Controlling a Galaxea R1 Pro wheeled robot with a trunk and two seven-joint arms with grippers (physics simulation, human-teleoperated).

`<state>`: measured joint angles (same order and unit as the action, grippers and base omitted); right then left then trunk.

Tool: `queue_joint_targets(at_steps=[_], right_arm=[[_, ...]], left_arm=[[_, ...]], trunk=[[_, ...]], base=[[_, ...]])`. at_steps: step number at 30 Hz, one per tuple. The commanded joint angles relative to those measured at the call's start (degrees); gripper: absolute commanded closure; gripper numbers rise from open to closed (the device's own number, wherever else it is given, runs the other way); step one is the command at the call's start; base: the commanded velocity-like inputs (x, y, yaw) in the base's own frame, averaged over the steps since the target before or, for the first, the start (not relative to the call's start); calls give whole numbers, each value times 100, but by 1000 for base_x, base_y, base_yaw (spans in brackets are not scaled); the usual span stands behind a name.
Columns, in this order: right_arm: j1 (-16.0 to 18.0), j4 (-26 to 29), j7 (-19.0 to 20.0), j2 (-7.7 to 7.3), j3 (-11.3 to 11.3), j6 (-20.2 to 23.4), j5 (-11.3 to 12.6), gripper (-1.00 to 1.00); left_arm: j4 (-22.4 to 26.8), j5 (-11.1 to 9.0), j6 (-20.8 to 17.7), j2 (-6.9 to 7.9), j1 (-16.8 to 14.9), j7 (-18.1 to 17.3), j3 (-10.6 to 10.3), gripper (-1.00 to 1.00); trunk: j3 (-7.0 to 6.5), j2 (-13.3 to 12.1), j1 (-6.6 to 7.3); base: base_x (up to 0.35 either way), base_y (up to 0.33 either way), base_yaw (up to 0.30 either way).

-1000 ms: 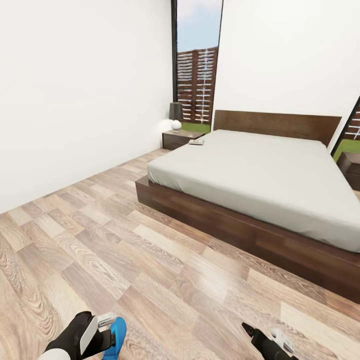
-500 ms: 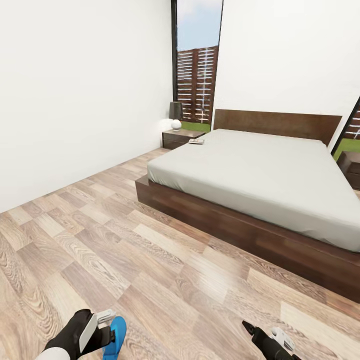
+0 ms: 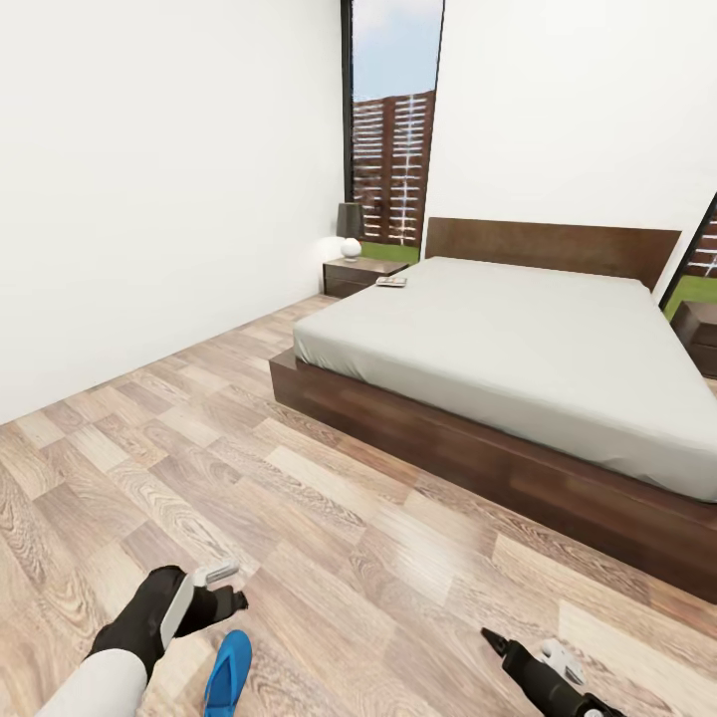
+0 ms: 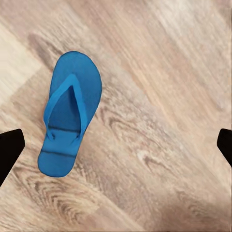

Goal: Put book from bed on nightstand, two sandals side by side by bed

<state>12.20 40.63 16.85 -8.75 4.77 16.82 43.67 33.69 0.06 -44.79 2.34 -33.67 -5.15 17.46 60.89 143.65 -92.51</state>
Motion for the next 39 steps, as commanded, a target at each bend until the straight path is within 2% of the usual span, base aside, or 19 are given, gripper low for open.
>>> queue_joint_targets(at_steps=[1, 5, 12, 17, 25, 32, 39], right_arm=[[2, 8, 73, -28, 19, 98, 48, -100], [2, 15, 415, -129, 60, 256, 69, -100], [2, -12, 1060, -321, 113, 455, 58, -100], [2, -35, 1232, -389, 127, 495, 55, -100], [2, -43, 1295, -420, 132, 494, 53, -100], [2, -40, 1328, -432, 137, 498, 55, -100], [2, -38, 1339, -434, 138, 484, 54, -100]], left_arm=[[17, 26, -93, 3, -66, -137, 9, -100], [41, 61, -256, 30, -242, -419, -175, -100], [55, 228, -377, 148, -386, -607, -949, -100], [52, 266, -411, 286, -416, -665, -1208, -100], [-70, 288, -441, 484, -428, -908, -1354, -100], [-290, 309, -407, 792, -430, -1593, -1386, -100], [-380, 401, -384, 856, -430, -1743, -1393, -100]], trunk=[[6, 2, 1], [6, 2, 1], [6, 2, 1], [6, 2, 1], [6, 2, 1], [6, 2, 1], [6, 2, 1]], base=[[0, 0, 0], [0, 0, 0], [0, 0, 0], [0, 0, 0], [0, 0, 0], [0, 0, 0], [0, 0, 0]])
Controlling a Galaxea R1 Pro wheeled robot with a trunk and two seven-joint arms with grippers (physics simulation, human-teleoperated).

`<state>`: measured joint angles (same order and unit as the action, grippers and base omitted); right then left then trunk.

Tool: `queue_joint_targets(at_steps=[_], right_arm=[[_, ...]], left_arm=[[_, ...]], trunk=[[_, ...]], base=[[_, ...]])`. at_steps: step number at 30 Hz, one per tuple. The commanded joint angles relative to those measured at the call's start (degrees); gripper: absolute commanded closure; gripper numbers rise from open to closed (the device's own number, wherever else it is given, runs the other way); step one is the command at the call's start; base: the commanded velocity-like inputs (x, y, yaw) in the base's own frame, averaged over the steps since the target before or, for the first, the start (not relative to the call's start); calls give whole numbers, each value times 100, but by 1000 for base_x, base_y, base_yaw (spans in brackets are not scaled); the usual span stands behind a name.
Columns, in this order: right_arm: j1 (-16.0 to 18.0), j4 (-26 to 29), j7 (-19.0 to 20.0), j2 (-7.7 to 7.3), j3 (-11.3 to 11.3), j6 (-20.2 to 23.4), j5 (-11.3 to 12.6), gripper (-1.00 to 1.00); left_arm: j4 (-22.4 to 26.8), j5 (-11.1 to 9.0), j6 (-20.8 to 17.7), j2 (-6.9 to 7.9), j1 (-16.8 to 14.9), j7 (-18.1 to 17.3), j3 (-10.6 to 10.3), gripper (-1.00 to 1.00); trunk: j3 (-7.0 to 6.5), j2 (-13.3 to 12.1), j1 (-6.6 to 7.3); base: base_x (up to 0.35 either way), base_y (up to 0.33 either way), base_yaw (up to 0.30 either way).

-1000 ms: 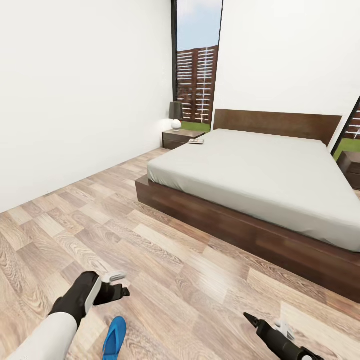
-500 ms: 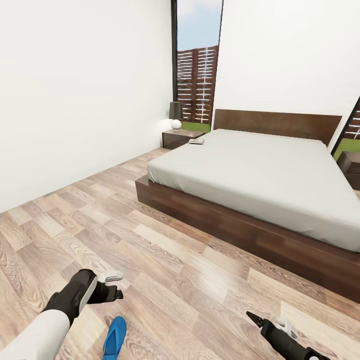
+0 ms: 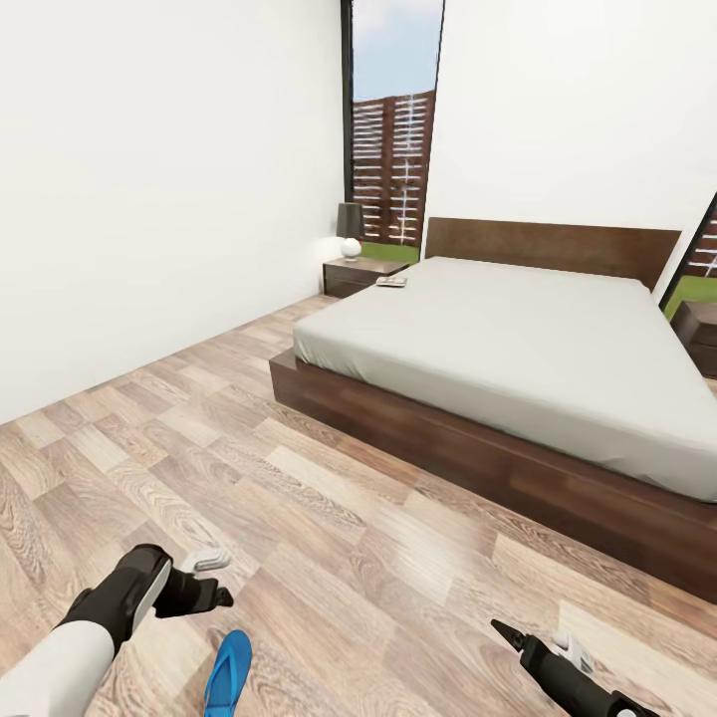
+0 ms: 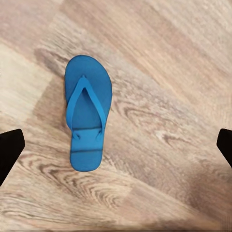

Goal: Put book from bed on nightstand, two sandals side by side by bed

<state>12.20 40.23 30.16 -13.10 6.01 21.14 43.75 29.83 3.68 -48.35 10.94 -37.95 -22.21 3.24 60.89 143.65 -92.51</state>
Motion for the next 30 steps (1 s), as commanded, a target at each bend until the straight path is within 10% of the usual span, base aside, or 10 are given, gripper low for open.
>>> queue_joint_targets(at_steps=[1, 13, 30], right_arm=[[2, 2, 14, 1, 14, 50, 42, -100], [2, 2, 29, 1, 11, 58, 48, -100], [2, 6, 48, 1, 7, 62, 70, -100]], left_arm=[[-7, 64, -19, 5, -2, -60, 24, -100], [-6, 84, 43, 12, -2, -96, 17, -100], [10, 104, 50, 21, -2, -86, 34, -100]], trunk=[[5, 2, 1], [5, 2, 1], [382, 25, -43]], base=[[0, 0, 0], [0, 0, 0], [0, 0, 0]])
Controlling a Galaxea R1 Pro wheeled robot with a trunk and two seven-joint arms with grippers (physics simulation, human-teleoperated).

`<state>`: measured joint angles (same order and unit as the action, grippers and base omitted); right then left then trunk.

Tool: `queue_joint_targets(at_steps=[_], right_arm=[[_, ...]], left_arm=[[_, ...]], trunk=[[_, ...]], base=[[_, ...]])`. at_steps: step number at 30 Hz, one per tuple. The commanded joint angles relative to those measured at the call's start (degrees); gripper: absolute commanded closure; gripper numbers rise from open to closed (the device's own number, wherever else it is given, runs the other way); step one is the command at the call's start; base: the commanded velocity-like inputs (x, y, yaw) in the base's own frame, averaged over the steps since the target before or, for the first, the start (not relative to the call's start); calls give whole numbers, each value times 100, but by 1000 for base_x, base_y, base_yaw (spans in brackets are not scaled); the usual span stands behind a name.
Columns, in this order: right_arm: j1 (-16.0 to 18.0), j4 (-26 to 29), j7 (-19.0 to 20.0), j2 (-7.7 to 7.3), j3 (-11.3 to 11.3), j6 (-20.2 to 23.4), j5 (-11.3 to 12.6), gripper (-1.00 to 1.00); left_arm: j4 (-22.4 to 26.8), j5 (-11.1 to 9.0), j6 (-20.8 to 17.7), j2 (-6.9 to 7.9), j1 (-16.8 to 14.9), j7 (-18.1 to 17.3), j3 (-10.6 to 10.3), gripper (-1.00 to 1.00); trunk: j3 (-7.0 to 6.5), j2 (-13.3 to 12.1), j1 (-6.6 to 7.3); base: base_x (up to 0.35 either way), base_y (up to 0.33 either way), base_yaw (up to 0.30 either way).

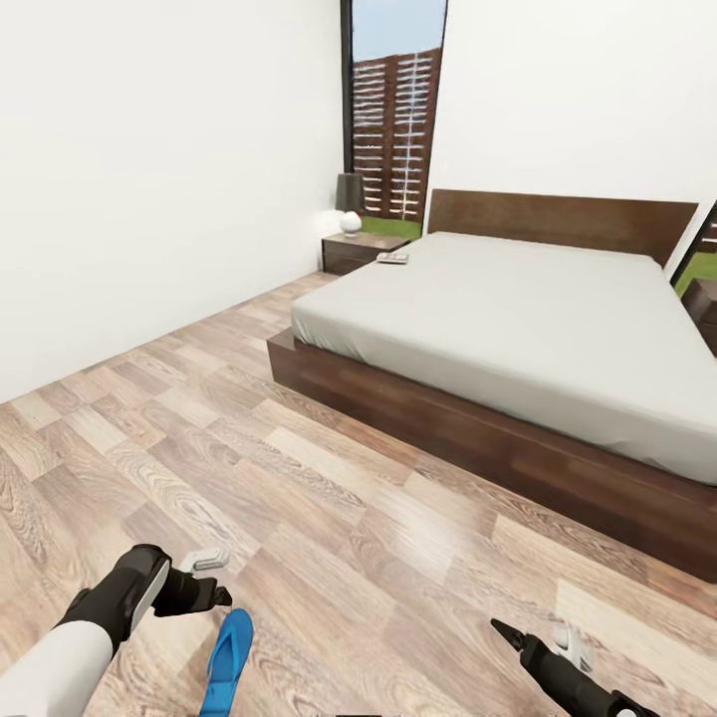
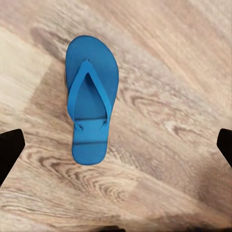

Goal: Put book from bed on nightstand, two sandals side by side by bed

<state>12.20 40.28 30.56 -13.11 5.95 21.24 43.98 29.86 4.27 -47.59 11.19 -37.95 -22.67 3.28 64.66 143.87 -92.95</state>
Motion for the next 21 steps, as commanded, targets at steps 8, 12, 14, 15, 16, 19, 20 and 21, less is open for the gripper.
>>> queue_joint_targets(at_steps=[8, 12, 14, 15, 16, 19, 20, 21], right_arm=[[2, 6, 141, 1, 19, 48, 42, -100], [2, 6, 171, 1, 20, 47, 41, -100], [2, 6, 194, 1, 20, 47, 44, -100], [2, 6, 204, 1, 20, 47, 45, -100], [2, 6, 216, 1, 20, 47, 46, -100], [2, 6, 270, 1, 20, 47, 45, -100], [2, 6, 292, 1, 20, 47, 44, -100], [2, 6, 317, 1, 20, 47, 43, -100]], left_arm=[[11, 44, -23, -3, -2, -29, 27, -100], [11, 43, -23, -3, -2, -28, 25, -100], [11, 45, -19, -1, -2, -24, 28, -100], [11, 46, -18, 2, -2, -23, 29, -100], [11, 46, -17, 8, -2, -22, 29, -100], [8, 47, -15, 20, -2, -20, 31, -100], [5, 47, -15, 23, -2, -20, 31, -100], [3, 47, -13, 25, -2, -19, 32, -100]], trunk=[[183, 13, -19], [271, 18, -30], [316, 21, -35], [338, 22, -37], [360, 24, -40], [427, 28, -48], [449, 29, -50], [471, 30, -53]], base=[[0, 0, 0], [0, 0, 0], [0, 0, 0], [0, 0, 0], [0, 0, 0], [0, 0, 0], [0, 0, 0], [0, 0, 0]])
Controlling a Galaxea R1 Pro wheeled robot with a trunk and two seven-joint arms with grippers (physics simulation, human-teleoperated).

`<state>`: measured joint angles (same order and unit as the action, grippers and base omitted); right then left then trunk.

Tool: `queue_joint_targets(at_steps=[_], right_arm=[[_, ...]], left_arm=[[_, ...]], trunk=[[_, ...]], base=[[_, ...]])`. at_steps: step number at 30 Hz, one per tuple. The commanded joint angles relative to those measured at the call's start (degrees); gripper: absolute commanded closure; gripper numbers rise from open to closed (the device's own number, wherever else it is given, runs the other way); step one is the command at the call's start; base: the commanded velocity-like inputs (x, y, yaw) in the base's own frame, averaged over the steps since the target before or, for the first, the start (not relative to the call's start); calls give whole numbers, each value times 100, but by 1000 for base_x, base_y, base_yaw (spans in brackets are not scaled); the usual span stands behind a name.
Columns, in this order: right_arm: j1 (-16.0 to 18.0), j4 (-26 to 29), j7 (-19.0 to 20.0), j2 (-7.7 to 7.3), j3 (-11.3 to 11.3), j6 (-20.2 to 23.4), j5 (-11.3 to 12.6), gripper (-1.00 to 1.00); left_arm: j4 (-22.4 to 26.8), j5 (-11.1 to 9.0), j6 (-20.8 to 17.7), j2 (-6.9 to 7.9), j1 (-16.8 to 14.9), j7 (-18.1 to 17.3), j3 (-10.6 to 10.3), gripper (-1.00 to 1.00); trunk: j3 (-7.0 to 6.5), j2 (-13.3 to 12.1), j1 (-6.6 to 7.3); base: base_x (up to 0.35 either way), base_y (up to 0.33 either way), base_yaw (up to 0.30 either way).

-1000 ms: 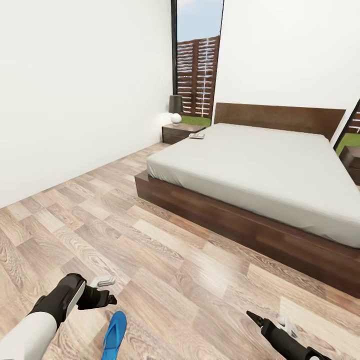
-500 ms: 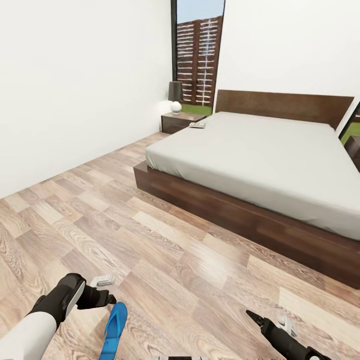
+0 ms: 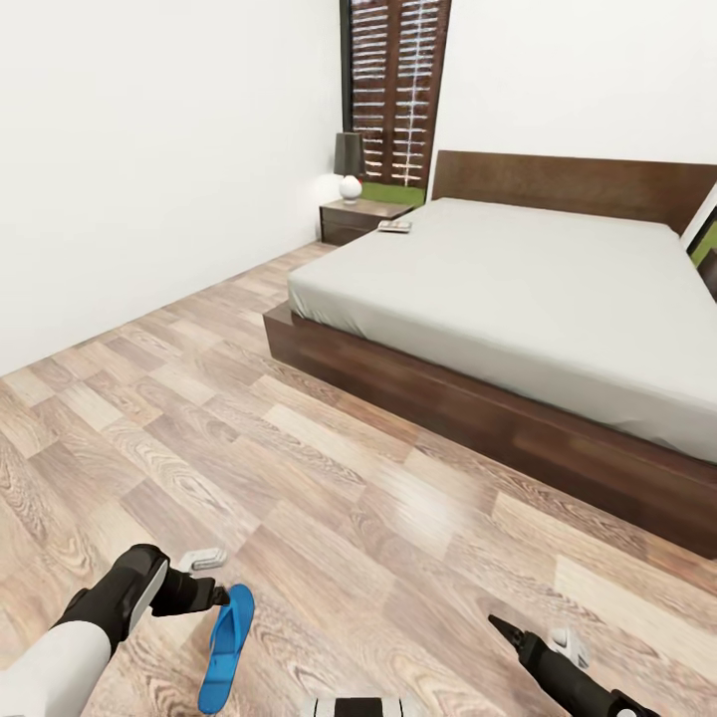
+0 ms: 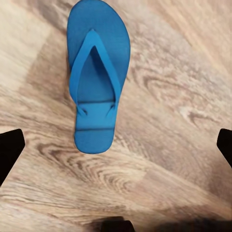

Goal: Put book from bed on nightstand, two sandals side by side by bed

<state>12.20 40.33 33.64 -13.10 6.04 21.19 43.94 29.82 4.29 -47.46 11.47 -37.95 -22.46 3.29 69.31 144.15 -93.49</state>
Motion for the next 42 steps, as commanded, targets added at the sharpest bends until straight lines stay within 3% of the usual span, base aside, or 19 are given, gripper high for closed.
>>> queue_joint_targets(at_steps=[1, 12, 29, 35, 42], right_arm=[[2, 1, 34, 1, 12, 52, 46, -100], [2, 29, 450, 1, 15, 46, 44, -100], [-23, 182, 1945, -44, 15, 36, 44, -100], [-41, 436, 2228, -50, 19, 39, 44, -100], [-49, 509, 2295, -52, 20, 48, 44, -100]], left_arm=[[5, 45, -25, 0, -2, -40, 31, -100], [-2, 47, -25, 31, -2, -39, 31, -100], [-2, 42, -19, 32, -2, -39, 28, -100], [-2, 38, -18, 31, -2, -39, 24, -100], [-2, 37, -12, 31, -2, -39, 23, -100]], trunk=[[27, 3, -1], [271, 18, -30], [648, 41, -73], [648, 41, -73], [648, 41, -73]], base=[[0, 0, 0], [0, 0, 0], [0, 0, 0], [0, 0, 0], [0, 0, 0]])
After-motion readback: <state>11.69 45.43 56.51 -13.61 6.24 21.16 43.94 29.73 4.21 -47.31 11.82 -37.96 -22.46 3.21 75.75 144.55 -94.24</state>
